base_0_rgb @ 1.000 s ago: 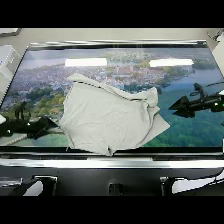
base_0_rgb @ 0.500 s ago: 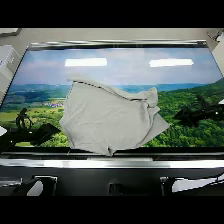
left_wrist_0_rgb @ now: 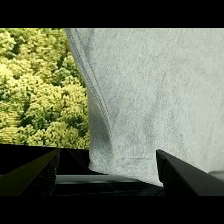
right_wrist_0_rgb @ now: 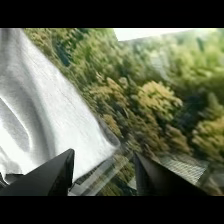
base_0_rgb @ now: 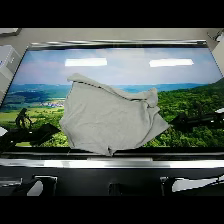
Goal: Fold the clothes and pants, and hang the long-sleeved shirts on hangers.
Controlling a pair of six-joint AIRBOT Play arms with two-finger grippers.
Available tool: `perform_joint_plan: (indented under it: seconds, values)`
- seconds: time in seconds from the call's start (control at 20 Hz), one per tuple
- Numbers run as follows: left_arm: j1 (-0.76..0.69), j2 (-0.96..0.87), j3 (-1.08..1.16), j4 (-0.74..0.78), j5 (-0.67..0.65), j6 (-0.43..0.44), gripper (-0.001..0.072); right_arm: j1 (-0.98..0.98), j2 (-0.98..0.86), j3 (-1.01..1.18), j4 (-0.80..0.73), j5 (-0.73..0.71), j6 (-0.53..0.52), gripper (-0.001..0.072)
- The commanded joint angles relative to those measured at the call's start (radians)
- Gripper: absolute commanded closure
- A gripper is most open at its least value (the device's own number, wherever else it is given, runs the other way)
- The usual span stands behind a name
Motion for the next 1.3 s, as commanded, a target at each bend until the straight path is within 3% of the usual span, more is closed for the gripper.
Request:
perform_joint_plan:
  seconds: [0.0,0.25,0.45,0.6,0.75,0.95,1.1,1.25]
  values:
    - [0.000,0.001,0.000,0.000,0.002,-0.007,-0.0013,0.007,-0.001,-0.013,0.020,-0.061,-0.025,0.0285]
    - [0.000,0.001,0.000,0.000,0.005,-0.008,-0.0013,0.075,-0.001,-0.023,-0.021,-0.057,-0.023,0.0293]
    - [0.000,0.001,0.000,0.000,0.005,-0.014,-0.0013,0.096,-0.001,-0.025,-0.031,-0.076,-0.021,0.0388]
    - [0.000,0.001,0.000,0.000,0.007,-0.014,-0.0013,0.109,-0.001,-0.030,-0.026,-0.085,-0.022,0.0498]
    - [0.000,0.001,-0.001,0.001,0.034,-0.022,-0.0013,0.138,0.000,-0.036,-0.018,-0.081,-0.040,0.0671]
    - [0.007,-0.029,-0.031,0.008,0.082,0.000,-0.0013,0.140,0.002,-0.036,-0.011,-0.063,-0.044,0.0674]
    - [0.005,-0.095,-0.087,-0.018,0.070,0.084,-0.0013,0.140,0.002,-0.036,-0.010,-0.054,-0.044,0.0674]
    - [0.005,-0.126,-0.131,-0.145,0.068,0.206,-0.0013,0.140,0.002,-0.036,-0.010,-0.052,-0.044,0.0674]
